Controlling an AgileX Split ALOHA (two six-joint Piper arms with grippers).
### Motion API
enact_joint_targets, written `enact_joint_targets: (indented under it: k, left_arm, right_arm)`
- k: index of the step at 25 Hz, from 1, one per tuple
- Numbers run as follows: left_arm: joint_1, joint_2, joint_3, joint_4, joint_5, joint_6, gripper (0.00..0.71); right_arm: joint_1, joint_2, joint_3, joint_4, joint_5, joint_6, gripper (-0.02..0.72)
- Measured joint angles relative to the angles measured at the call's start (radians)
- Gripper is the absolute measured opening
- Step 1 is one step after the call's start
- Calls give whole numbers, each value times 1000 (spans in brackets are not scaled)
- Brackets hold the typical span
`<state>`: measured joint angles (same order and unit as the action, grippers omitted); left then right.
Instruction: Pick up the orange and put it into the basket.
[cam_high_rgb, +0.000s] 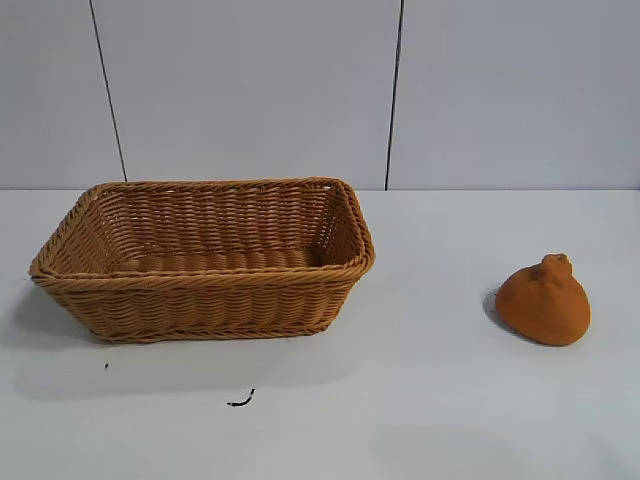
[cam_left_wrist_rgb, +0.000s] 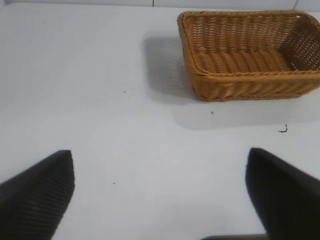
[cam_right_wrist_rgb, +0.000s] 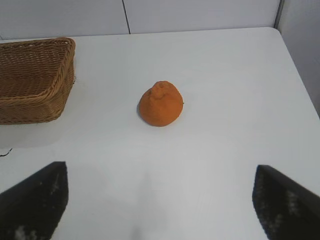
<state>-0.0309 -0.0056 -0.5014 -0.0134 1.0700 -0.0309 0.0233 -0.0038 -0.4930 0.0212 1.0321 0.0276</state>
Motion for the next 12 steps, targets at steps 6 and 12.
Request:
enact_joint_targets:
  k: [6,12]
  left_arm:
    - [0,0,0,0,0,0,666]
    - [0,0,0,0,0,0,666]
  right_arm:
    - [0,0,0,0,-3,0,694]
    - [0,75,-32,-15,-9,0,694]
